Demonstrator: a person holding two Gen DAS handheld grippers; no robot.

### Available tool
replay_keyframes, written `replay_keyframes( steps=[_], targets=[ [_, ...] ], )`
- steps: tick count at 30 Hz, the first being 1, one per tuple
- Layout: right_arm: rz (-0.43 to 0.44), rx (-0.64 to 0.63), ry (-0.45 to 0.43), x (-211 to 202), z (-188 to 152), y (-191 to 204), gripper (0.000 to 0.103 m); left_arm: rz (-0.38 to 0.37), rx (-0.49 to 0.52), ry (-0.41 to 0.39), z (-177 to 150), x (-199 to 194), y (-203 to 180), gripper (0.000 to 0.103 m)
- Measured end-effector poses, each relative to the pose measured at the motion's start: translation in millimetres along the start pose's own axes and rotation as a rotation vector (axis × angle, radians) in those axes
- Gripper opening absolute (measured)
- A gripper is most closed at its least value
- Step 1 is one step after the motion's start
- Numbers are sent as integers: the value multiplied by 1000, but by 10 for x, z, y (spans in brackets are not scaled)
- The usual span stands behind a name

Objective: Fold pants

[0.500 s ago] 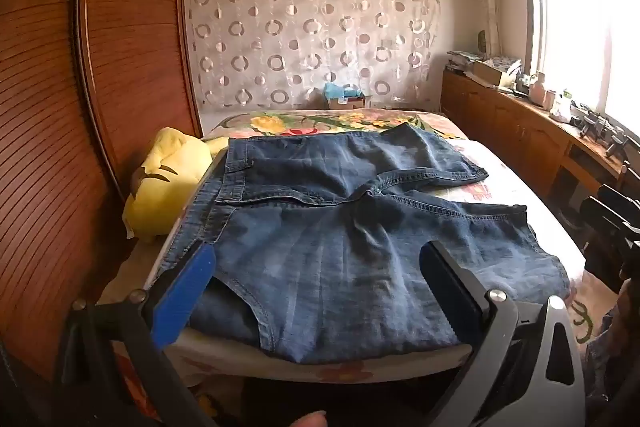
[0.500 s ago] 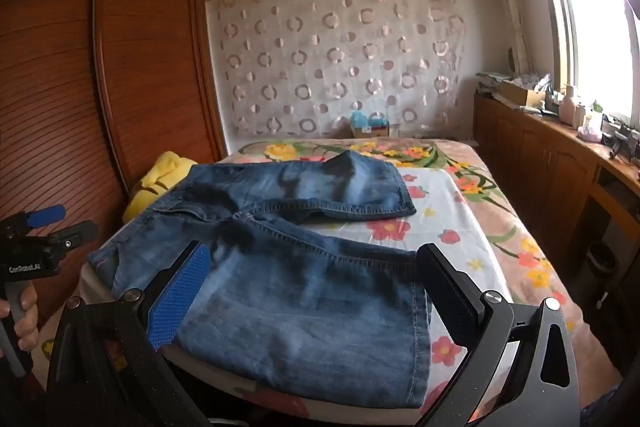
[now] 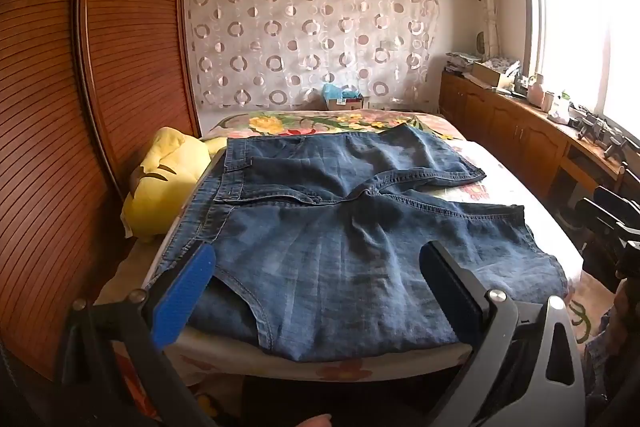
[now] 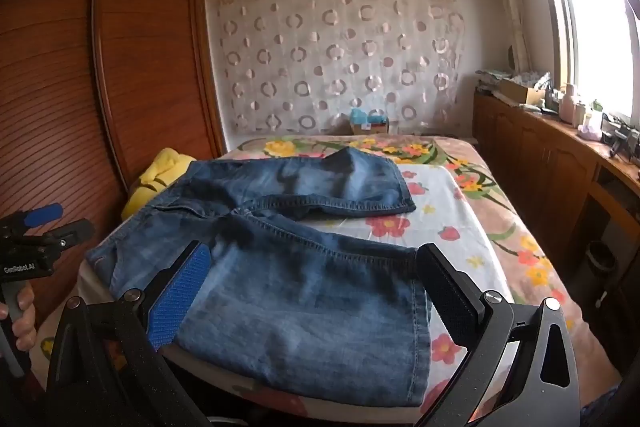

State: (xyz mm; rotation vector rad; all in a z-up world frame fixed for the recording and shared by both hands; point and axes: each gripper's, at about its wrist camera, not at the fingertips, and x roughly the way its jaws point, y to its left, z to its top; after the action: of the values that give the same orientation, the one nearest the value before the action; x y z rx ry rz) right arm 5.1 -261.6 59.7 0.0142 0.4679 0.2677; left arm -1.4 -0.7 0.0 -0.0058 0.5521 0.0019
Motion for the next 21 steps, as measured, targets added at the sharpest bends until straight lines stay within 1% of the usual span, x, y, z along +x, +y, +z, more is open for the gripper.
replay_keyframes(
  steps=[20, 21],
  targets=[
    [-4, -2, 1, 21, 13, 4, 103, -4, -5, -2, 2, 3, 6, 103],
    [-4, -2, 2, 28, -32, -28, 103, -4, -5, -2, 1, 2, 6, 103]
  ],
)
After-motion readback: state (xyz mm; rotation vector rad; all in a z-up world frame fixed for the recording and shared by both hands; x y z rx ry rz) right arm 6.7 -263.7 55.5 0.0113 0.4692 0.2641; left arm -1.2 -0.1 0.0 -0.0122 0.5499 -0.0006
